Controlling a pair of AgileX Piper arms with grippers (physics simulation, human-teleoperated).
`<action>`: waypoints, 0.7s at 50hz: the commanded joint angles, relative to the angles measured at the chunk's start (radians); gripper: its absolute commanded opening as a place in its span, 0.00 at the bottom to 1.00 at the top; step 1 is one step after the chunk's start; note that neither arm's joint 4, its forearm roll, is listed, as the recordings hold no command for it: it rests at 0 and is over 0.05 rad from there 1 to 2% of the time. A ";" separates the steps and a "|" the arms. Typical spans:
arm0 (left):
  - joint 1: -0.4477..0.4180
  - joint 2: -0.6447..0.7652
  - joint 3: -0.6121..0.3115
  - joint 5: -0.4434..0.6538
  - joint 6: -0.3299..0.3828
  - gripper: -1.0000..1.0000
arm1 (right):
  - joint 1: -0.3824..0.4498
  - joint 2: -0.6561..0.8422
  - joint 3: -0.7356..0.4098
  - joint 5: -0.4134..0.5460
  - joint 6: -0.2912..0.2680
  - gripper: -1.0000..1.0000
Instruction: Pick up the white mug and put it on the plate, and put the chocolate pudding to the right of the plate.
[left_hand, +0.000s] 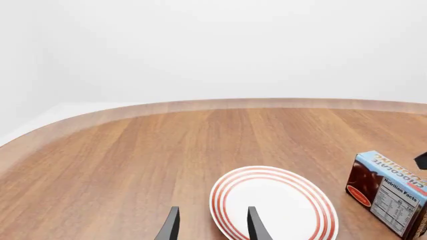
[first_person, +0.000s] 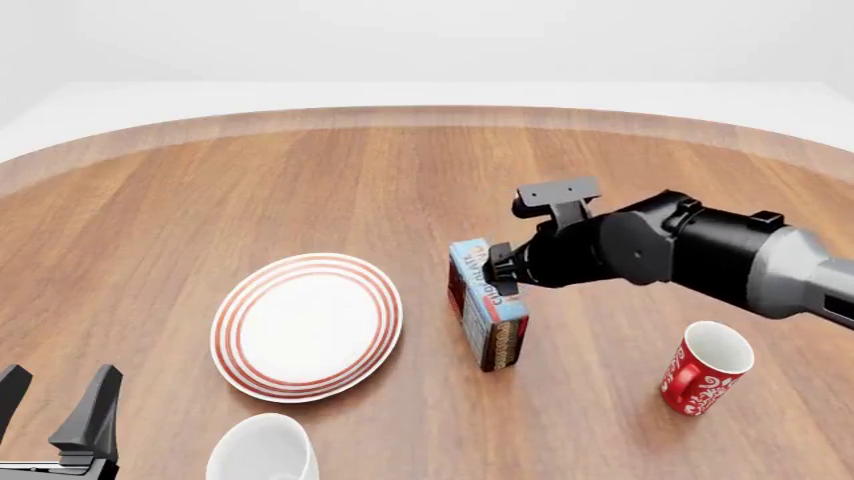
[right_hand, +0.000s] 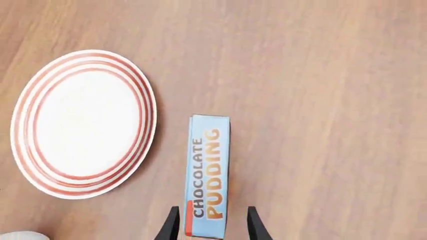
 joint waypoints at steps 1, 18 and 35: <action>0.000 0.000 0.000 0.000 0.000 1.00 | 0.000 -0.052 0.030 -0.004 -0.006 1.00; 0.000 0.000 0.000 0.000 0.000 1.00 | 0.018 -0.142 0.156 -0.075 0.036 1.00; 0.000 0.000 0.000 0.000 0.000 1.00 | 0.028 -0.232 0.309 -0.171 0.074 1.00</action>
